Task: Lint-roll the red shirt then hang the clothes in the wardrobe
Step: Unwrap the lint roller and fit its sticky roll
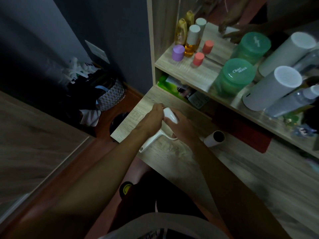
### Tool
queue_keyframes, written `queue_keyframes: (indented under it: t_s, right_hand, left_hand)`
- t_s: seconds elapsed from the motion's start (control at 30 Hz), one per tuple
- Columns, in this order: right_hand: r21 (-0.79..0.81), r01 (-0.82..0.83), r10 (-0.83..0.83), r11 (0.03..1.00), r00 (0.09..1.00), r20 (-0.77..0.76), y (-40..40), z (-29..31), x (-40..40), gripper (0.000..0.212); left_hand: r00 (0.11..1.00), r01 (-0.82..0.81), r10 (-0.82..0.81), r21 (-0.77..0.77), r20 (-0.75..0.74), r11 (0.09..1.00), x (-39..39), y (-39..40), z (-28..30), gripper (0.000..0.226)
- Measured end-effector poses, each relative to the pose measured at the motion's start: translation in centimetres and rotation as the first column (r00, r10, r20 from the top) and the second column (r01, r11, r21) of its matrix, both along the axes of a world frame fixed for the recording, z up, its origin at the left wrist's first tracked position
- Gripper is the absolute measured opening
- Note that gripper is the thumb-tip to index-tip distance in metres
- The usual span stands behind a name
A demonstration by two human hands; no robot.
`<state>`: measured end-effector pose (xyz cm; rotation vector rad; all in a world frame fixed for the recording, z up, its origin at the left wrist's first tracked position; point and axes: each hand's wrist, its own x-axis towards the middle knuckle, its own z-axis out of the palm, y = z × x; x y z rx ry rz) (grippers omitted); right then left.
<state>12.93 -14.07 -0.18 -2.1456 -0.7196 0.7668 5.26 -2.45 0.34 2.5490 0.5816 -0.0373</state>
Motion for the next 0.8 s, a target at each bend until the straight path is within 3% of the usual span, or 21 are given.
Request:
queue_keyframes:
  t_s: [0.1, 0.2, 0.33, 0.5, 0.67, 0.8]
  right_hand:
    - [0.013, 0.046, -0.045, 0.999, 0.996, -0.074, 0.2, 0.2, 0.1, 0.053]
    - [0.048, 0.088, -0.08, 0.995, 0.987, -0.137, 0.2, 0.1, 0.0, 0.054]
    - [0.133, 0.169, -0.14, 0.977, 0.969, -0.205, -0.2, 0.0, -0.1, 0.044]
    - [0.184, 0.258, -0.193, 0.948, 0.931, -0.31, -0.4, -0.7, -0.4, 0.04]
    - [0.206, 0.36, -0.249, 0.91, 0.871, -0.423, -0.6, -0.9, -1.0, 0.02]
    - [0.212, 0.446, -0.304, 0.869, 0.821, -0.483, -1.0, -0.7, -1.2, 0.026]
  left_hand:
    - [0.998, -0.047, 0.042, -0.11, -0.047, 0.993, 0.1, 0.0, 0.3, 0.057]
    - [0.996, -0.085, 0.081, -0.168, -0.03, 0.982, 0.1, 0.2, 0.2, 0.04]
    - [1.0, -0.013, 0.016, -0.14, 0.021, 0.99, 0.2, 0.5, -0.3, 0.055]
    - [0.998, -0.062, 0.067, -0.244, 0.013, 0.968, 0.7, 0.4, -0.8, 0.046]
    - [0.997, -0.01, 0.026, -0.239, 0.066, 0.971, 0.8, 0.3, -1.5, 0.047]
    - [0.994, 0.056, -0.042, -0.133, 0.102, 0.99, 1.1, 0.1, -1.8, 0.049]
